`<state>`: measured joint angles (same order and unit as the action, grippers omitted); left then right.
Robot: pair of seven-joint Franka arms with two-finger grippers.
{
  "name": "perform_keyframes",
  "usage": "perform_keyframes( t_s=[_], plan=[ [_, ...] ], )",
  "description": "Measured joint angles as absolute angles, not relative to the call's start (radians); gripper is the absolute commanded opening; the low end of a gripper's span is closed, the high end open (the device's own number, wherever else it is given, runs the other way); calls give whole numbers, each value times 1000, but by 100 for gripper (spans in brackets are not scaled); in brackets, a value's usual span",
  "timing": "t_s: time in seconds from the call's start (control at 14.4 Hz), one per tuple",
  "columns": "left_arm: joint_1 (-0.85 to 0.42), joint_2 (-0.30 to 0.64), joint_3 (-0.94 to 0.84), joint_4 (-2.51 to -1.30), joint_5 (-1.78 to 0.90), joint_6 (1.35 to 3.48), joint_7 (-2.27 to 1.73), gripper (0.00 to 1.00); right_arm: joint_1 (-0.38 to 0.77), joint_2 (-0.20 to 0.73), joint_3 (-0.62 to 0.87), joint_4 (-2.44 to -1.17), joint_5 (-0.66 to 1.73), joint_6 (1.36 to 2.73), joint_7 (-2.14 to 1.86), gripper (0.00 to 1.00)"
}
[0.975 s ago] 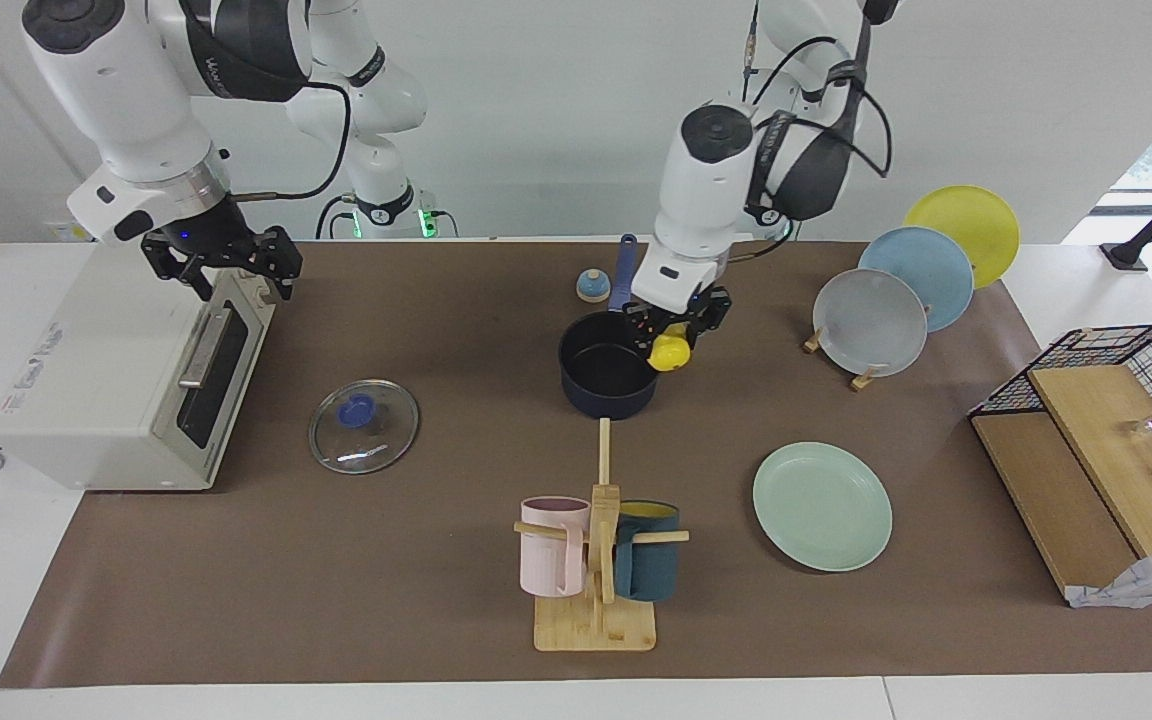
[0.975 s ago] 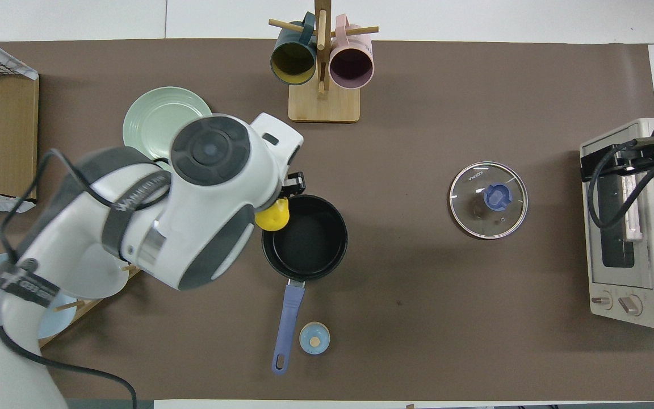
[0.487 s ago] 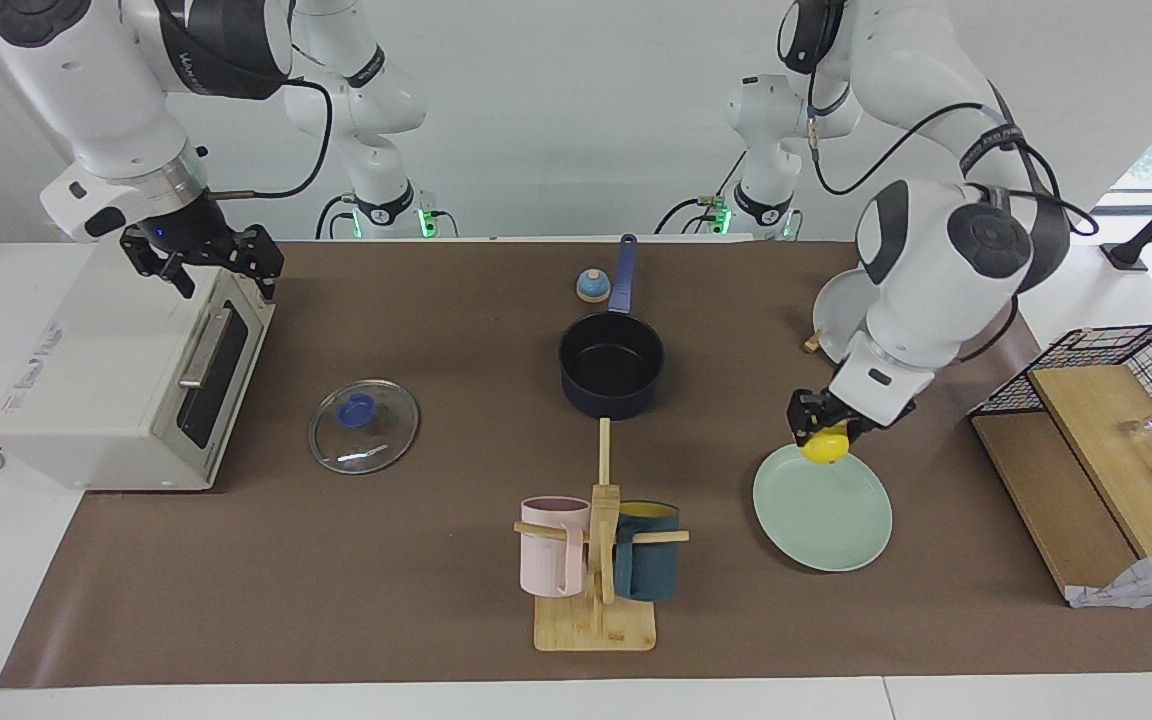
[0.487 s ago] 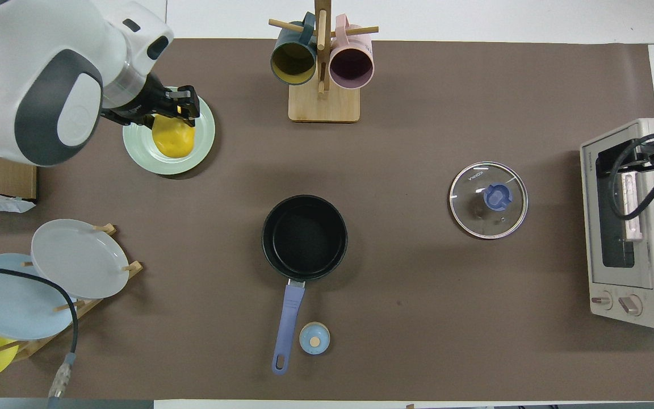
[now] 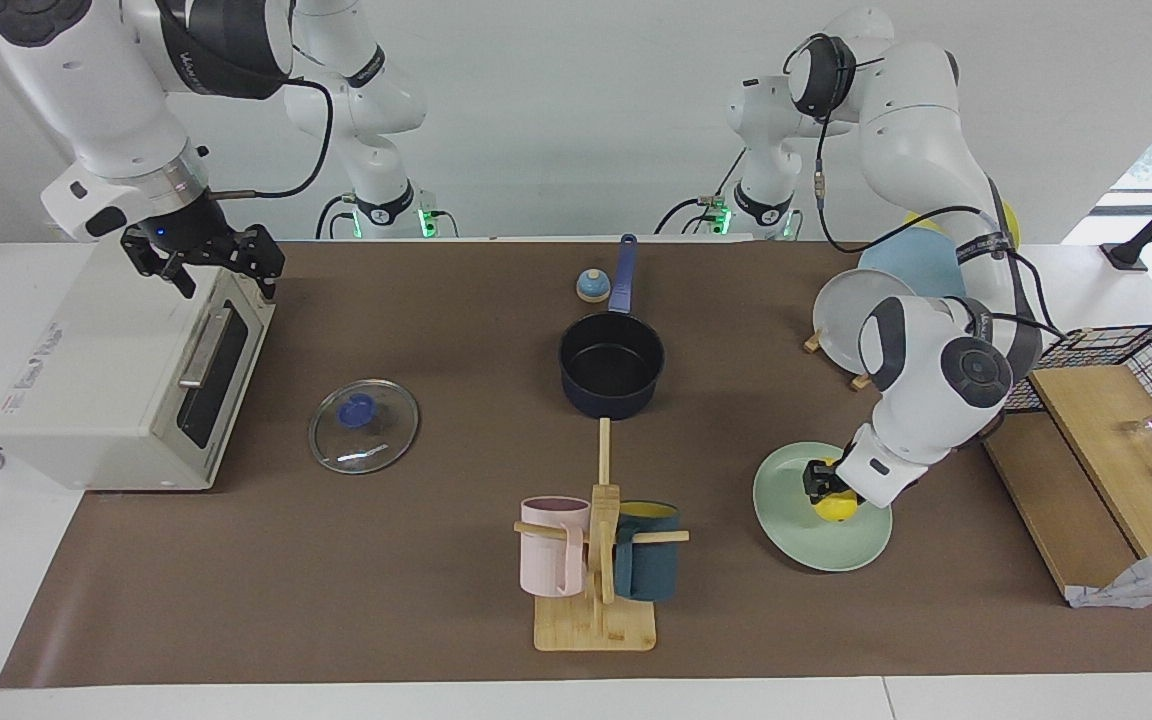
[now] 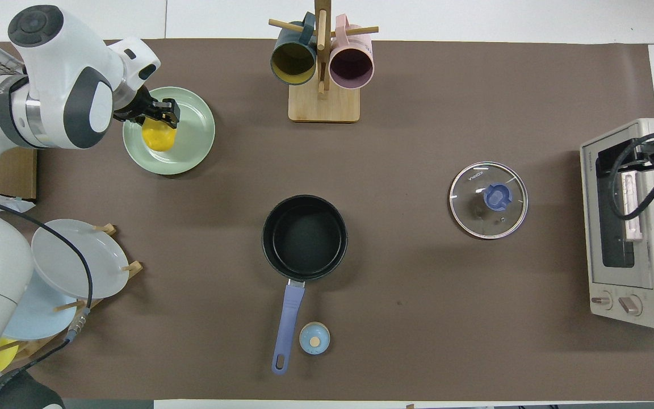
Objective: Transfer potato from pot to plate
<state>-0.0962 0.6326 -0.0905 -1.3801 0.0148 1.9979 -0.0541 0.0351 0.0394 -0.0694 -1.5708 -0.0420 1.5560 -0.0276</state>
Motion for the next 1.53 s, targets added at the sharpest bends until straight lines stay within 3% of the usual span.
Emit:
perform_keyframes(
  t_s=[0.07, 0.14, 0.21, 0.56, 1.18, 1.53],
  plan=[
    [-96, 629, -91, -1402, 15, 2021, -54, 0, 35, 39, -68, -1571, -41, 1556, -28, 100],
    [-96, 625, -91, -1421, 15, 2038, -52, 92, 35, 39, -66, -1571, -41, 1556, -28, 100],
    [-96, 620, -91, -1435, 16, 2047, -46, 100, 36, 39, -63, -1571, -41, 1555, -28, 100],
    [-95, 565, -91, -1447, 20, 2047, -27, 100, 43, 39, -59, -1571, -40, 1546, -28, 100],
    [-10, 85, -87, -1451, 20, 1578, -27, 100, 46, 39, -59, -1571, -40, 1546, -28, 100],
    [-10, -26, -92, -1609, 20, 1530, -27, 100, 46, 39, -59, -1571, -40, 1546, -28, 100]
  ],
)
